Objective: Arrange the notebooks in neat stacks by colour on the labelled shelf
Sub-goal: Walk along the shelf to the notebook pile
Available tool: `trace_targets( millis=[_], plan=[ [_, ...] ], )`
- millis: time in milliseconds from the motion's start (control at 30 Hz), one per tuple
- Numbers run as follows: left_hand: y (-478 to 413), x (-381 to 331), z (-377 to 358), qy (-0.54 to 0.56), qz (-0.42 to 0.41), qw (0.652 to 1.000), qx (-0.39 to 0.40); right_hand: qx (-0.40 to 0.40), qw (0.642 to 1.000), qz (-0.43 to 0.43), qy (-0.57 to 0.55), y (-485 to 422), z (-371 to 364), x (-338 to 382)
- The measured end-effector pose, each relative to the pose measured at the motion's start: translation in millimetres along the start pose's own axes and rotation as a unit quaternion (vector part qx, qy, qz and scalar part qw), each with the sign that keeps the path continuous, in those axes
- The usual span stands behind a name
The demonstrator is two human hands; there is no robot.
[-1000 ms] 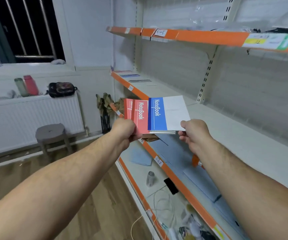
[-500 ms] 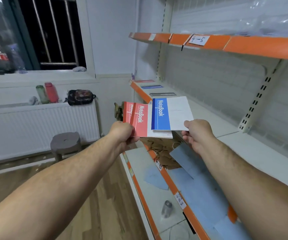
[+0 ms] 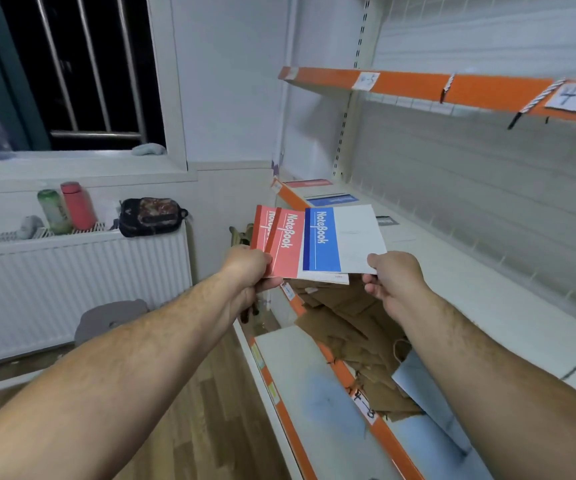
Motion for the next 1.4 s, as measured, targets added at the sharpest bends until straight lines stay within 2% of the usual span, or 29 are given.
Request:
trace_targets(
  millis=[167, 367, 600, 800, 1100, 1233, 1400],
  plan=[
    [-83, -28, 32, -0.011, -0.006, 1.0, 0.009, -0.01, 1.0, -0.005, -0.008, -46, -73, 3],
    [-173, -54, 36, -0.012, 0.0, 1.0, 0.02, -0.026, 1.0, -0.008, -0.003, -120, -124, 9],
    [-294, -87, -3, -0.013, 0.003, 0.999, 0.037, -0.034, 0.999, -0.002, 0.018, -235, -161, 20],
    [-384, -128, -46, -0.028, -0.006, 0.998, 0.063, -0.036, 0.999, 0.01, -0.014, -323, -181, 51],
    [-506, -154, -107, -0.091, -0.006, 0.987, 0.129, -0.113, 0.993, -0.008, -0.024, -412, -184, 53],
    [-557, -163, -133, -0.161, -0.024, 0.971, 0.176, -0.169, 0.985, -0.002, -0.025, -434, -185, 52],
    [-613, -174, -162, -0.228, -0.009, 0.946, 0.23, -0.253, 0.966, -0.01, -0.045, -448, -188, 48]
  ],
)
Point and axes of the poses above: each hand's wrist, its own y-axis away from the middle knuckle, its own z-axis out of the back of the hand, x = y × z, the point moved 8 cm from there along -y, towards the middle knuckle, and after that the axes turned 7 degrees about -y, right-handed, at the moved point
